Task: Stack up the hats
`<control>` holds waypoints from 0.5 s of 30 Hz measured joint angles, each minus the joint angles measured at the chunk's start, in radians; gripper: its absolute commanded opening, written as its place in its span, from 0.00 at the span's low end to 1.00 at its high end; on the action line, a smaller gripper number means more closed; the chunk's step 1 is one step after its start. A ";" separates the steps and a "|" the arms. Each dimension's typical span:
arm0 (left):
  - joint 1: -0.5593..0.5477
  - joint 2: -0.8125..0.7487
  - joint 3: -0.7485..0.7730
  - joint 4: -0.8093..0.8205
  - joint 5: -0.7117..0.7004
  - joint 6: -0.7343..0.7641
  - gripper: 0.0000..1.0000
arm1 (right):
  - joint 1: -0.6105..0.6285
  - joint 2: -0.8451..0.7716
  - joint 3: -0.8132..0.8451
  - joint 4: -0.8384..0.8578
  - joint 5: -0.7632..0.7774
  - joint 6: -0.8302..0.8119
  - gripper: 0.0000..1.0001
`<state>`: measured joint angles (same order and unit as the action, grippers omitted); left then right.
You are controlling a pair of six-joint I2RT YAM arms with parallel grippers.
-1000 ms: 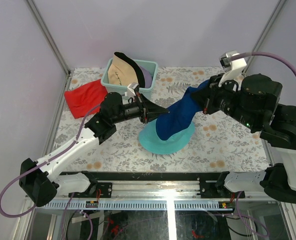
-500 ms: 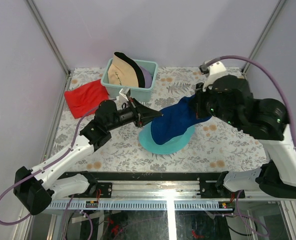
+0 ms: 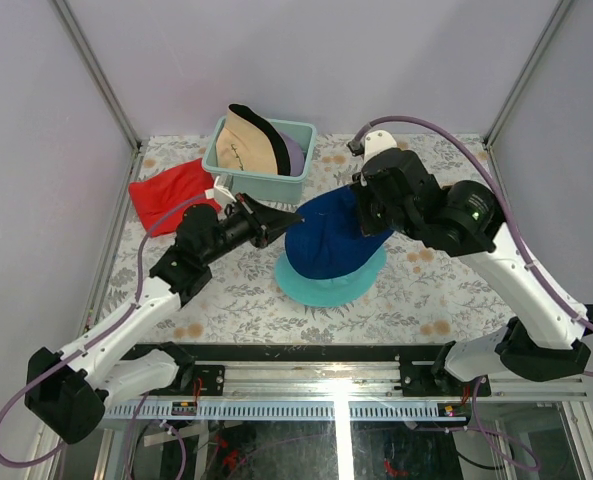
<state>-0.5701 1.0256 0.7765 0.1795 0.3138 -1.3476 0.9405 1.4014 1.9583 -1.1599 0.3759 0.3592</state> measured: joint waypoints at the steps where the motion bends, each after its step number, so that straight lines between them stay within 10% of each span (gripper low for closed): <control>1: 0.011 -0.005 0.000 0.000 -0.003 0.016 0.00 | -0.006 0.002 -0.009 0.001 -0.001 0.000 0.07; 15: 0.084 -0.111 -0.101 -0.054 -0.039 0.133 0.00 | -0.071 0.041 -0.108 0.058 -0.118 -0.005 0.40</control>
<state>-0.4866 0.9150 0.6750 0.1257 0.2749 -1.2144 0.8700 1.4422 1.8500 -1.1019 0.2577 0.3546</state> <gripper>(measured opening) 0.009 0.310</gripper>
